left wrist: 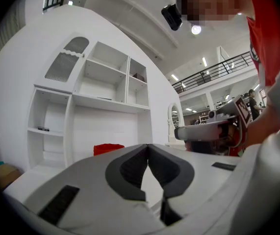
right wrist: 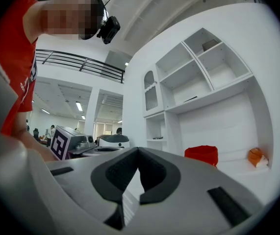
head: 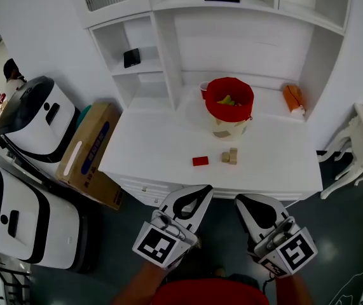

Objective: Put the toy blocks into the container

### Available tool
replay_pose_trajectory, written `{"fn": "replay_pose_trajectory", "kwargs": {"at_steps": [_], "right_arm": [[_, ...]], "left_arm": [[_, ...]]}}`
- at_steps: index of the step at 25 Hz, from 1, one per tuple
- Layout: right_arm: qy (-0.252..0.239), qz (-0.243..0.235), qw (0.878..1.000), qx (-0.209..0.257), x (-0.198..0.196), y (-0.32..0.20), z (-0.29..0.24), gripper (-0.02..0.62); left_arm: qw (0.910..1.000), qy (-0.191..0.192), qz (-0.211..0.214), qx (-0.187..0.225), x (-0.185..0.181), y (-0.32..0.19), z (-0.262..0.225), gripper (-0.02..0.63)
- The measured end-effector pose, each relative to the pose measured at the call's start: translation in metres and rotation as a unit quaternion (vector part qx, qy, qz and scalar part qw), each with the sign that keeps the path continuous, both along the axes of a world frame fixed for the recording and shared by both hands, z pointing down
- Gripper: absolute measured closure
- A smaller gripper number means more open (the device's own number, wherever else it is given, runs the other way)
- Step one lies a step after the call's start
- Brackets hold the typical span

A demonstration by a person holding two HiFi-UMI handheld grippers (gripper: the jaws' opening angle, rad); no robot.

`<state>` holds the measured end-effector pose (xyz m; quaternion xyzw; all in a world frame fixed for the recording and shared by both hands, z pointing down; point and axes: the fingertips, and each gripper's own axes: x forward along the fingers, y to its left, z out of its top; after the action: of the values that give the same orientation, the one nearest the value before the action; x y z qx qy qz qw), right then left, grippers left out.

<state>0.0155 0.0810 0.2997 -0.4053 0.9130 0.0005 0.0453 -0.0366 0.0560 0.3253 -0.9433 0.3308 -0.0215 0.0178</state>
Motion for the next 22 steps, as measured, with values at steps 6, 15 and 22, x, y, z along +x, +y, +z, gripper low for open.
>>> {"fn": "replay_pose_trajectory", "kwargs": {"at_steps": [6,15,22], "right_arm": [[0.008,0.023,1.0,-0.01,-0.01,-0.053,0.007,0.584],[0.029,0.055,0.998,-0.029,-0.022,-0.12,0.024,0.584],[0.032,0.059,0.997,-0.038,-0.019,-0.14,0.024,0.584]], "left_arm": [[0.9994,-0.024,0.021,-0.01,-0.012,-0.057,0.022,0.597],[0.9902,-0.123,0.066,0.006,-0.02,-0.133,0.076,0.59],[0.9642,-0.234,0.116,-0.048,-0.016,-0.165,0.139,0.445]]}}
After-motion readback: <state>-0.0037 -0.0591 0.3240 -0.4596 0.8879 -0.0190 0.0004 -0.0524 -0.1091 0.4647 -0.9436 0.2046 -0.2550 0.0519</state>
